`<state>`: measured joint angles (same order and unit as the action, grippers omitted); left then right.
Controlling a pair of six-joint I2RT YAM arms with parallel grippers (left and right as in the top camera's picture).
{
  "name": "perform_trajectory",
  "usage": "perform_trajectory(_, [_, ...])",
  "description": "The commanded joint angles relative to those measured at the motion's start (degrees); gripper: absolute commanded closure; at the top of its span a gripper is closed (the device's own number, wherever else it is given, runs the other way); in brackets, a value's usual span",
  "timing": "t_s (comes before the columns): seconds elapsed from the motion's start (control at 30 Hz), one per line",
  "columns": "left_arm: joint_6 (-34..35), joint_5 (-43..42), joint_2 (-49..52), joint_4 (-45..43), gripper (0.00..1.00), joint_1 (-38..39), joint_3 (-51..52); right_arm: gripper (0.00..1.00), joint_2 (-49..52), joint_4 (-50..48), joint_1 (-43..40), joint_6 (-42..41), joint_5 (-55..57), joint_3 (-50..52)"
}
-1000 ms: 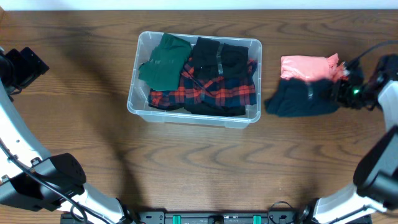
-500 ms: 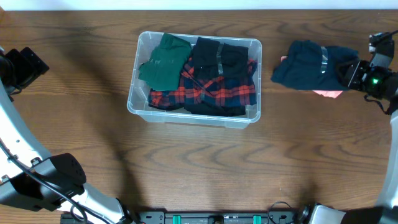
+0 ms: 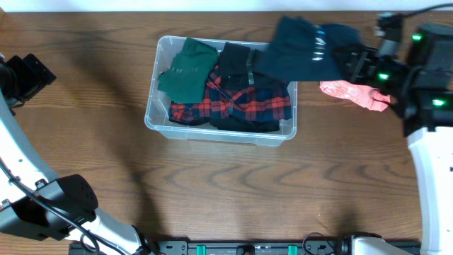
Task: Pack container
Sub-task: 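Lift the navy garment and carry it over the bin with the right gripper, then lower the navy garment into the bin's front and press it down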
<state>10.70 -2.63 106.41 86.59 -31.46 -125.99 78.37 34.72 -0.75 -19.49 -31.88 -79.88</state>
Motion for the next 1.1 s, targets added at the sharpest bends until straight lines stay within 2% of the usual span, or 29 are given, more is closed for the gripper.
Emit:
perform_trajectory(0.0, [0.55, 0.07, 0.22, 0.13, 0.02, -0.13, 0.15, 0.99, 0.74, -2.99, 6.69, -10.58, 4.48, -0.98])
perform_trajectory(0.13, [0.55, 0.07, 0.22, 0.13, 0.02, -0.13, 0.15, 0.99, 2.19, -6.91, 14.58, -17.33, 9.42, -0.98])
perform_trajectory(0.43, [0.55, 0.07, 0.22, 0.13, 0.02, -0.13, 0.15, 0.99, 9.01, -11.82, 26.73, -21.18, 9.38, -0.98])
perform_trajectory(0.73, [0.55, 0.07, 0.22, 0.13, 0.02, -0.13, 0.15, 0.99, 16.02, -13.38, 31.8, -20.68, 4.31, -0.98])
perform_trajectory(1.07, [0.55, 0.07, 0.22, 0.13, 0.02, -0.13, 0.15, 0.99, 21.03, -15.96, 34.25, -20.55, 4.2, -0.98])
